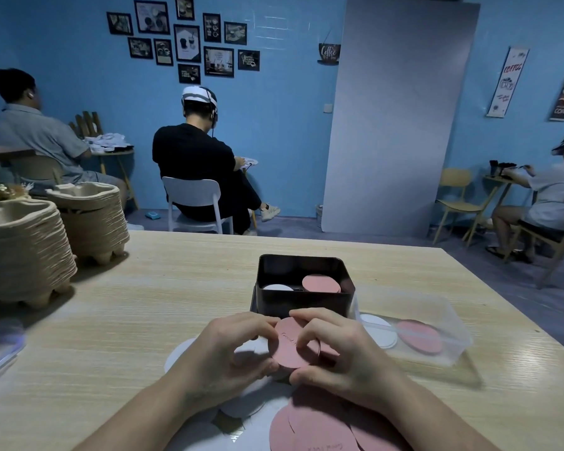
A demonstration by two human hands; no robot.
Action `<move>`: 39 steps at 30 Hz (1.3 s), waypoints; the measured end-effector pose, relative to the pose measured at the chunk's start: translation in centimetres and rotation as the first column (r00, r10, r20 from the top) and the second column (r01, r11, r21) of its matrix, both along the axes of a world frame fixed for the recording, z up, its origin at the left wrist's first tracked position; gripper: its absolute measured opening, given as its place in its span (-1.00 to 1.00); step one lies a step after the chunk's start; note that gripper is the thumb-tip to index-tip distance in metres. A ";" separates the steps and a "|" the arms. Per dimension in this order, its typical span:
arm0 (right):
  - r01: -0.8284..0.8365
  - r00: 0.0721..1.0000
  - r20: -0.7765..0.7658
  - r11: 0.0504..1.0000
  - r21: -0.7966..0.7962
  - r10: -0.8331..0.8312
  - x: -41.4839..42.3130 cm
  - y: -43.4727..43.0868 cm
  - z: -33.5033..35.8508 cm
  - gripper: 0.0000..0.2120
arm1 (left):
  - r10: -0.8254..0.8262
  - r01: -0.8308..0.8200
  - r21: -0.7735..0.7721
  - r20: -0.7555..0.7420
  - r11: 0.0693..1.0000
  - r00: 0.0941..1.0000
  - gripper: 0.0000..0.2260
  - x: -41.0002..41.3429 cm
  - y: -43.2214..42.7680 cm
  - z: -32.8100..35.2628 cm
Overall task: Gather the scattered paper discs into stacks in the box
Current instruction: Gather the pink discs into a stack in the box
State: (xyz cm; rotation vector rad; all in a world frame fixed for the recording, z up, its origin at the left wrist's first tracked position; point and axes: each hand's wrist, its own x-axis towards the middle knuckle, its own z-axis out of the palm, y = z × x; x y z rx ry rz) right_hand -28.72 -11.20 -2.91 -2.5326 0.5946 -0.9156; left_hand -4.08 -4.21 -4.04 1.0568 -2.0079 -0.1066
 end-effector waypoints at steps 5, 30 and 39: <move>0.011 0.999 -0.052 0.998 -0.059 -0.014 -0.1 -0.1 0.0 -0.68 | 0.000 0.000 -0.038 0.005 0.999 1.000 -0.81 -0.1 -0.3 -0.4; 0.058 0.998 -0.017 0.989 -0.133 -0.060 -1.8 -2.4 4.3 -0.71 | 0.190 -0.180 -0.091 0.108 0.979 0.976 -0.73 0.7 -1.3 3.2; 0.209 0.977 -0.037 0.975 -0.072 -0.212 -1.7 -8.2 7.6 -0.67 | 0.178 -0.169 -0.058 0.214 0.984 0.960 -0.65 -0.2 -4.2 2.7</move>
